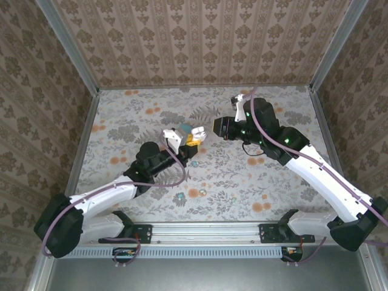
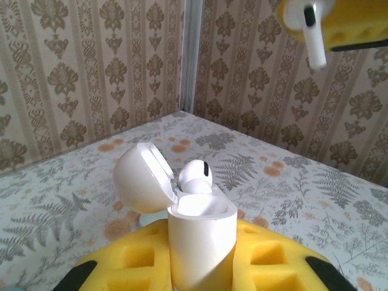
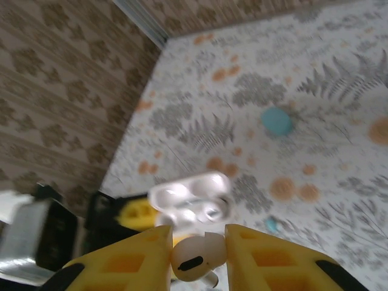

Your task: Insert the wireless bluetooth earbuds into the charging case

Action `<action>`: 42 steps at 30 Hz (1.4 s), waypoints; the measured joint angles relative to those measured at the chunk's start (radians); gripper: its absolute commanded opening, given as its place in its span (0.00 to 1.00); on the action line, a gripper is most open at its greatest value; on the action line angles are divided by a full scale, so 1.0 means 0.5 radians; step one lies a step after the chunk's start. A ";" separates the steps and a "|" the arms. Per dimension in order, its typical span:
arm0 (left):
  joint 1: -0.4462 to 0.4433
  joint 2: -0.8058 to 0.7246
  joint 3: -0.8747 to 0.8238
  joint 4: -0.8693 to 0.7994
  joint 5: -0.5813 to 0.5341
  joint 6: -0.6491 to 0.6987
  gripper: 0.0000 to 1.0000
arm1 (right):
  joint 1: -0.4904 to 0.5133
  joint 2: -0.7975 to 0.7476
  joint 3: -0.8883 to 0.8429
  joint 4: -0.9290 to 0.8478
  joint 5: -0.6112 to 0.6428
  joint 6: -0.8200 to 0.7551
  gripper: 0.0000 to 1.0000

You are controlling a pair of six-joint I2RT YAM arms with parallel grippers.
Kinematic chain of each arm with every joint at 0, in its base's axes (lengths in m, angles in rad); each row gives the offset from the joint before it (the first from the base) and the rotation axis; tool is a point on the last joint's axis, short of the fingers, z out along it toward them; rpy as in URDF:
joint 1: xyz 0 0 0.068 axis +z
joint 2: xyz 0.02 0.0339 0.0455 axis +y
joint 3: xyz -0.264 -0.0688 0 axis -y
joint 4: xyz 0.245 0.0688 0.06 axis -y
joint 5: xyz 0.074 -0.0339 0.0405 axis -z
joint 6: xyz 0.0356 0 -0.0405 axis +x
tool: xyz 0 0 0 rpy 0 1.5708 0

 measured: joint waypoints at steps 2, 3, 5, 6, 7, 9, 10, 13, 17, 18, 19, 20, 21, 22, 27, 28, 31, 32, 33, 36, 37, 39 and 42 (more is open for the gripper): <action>-0.024 0.056 0.031 0.059 -0.018 -0.005 0.04 | 0.003 0.001 -0.018 0.092 0.002 0.060 0.29; -0.037 0.082 0.045 0.089 -0.030 -0.008 0.04 | 0.006 0.000 -0.041 0.143 0.004 0.092 0.29; -0.063 0.118 0.066 0.136 -0.062 -0.011 0.04 | 0.015 -0.001 -0.098 0.232 0.027 0.156 0.29; -0.073 0.130 0.069 0.158 -0.076 -0.011 0.04 | 0.023 -0.001 -0.134 0.272 0.040 0.184 0.29; -0.082 0.143 0.076 0.179 -0.092 -0.011 0.05 | 0.027 -0.001 -0.166 0.301 0.053 0.214 0.29; -0.095 0.166 0.085 0.216 -0.117 -0.014 0.05 | 0.037 -0.001 -0.213 0.349 0.082 0.263 0.29; -0.101 0.177 0.089 0.232 -0.133 -0.019 0.05 | 0.040 -0.001 -0.232 0.377 0.096 0.285 0.29; -0.104 0.189 0.092 0.249 -0.164 -0.036 0.05 | 0.050 -0.001 -0.278 0.459 0.145 0.342 0.29; -0.118 0.203 0.102 0.258 -0.203 -0.049 0.04 | 0.062 -0.001 -0.315 0.536 0.176 0.406 0.29; -0.124 0.207 0.104 0.262 -0.208 -0.050 0.05 | 0.069 0.000 -0.317 0.555 0.183 0.419 0.29; -0.129 0.210 0.105 0.269 -0.214 -0.053 0.05 | 0.078 0.001 -0.317 0.578 0.191 0.429 0.29; -0.130 0.212 0.105 0.274 -0.215 -0.054 0.05 | 0.083 0.001 -0.320 0.599 0.195 0.435 0.29; -0.130 0.214 0.111 0.275 -0.216 -0.055 0.05 | 0.092 0.002 -0.325 0.626 0.197 0.443 0.29; -0.130 0.216 0.115 0.276 -0.217 -0.055 0.05 | 0.094 0.002 -0.331 0.647 0.198 0.452 0.29; -0.130 0.216 0.130 0.298 -0.233 -0.060 0.05 | 0.107 0.056 -0.333 0.677 0.198 0.478 0.29; -0.132 0.216 0.130 0.301 -0.240 -0.064 0.05 | 0.112 0.070 -0.333 0.677 0.204 0.478 0.29; -0.137 0.219 0.130 0.317 -0.261 -0.073 0.05 | 0.134 0.099 -0.333 0.677 0.211 0.478 0.29; -0.140 0.220 0.130 0.317 -0.267 -0.078 0.05 | 0.138 0.104 -0.333 0.677 0.219 0.477 0.29; -0.141 0.222 0.130 0.318 -0.273 -0.081 0.05 | 0.142 0.105 -0.333 0.678 0.227 0.477 0.29; -0.141 0.226 0.130 0.322 -0.298 -0.086 0.05 | 0.146 0.105 -0.333 0.677 0.242 0.476 0.29; -0.141 0.227 0.130 0.324 -0.307 -0.086 0.05 | 0.150 0.106 -0.333 0.677 0.248 0.476 0.29; -0.141 0.228 0.130 0.324 -0.321 -0.087 0.05 | 0.152 0.106 -0.333 0.677 0.250 0.476 0.29; -0.141 0.229 0.130 0.324 -0.338 -0.087 0.05 | 0.159 0.106 -0.333 0.677 0.264 0.476 0.29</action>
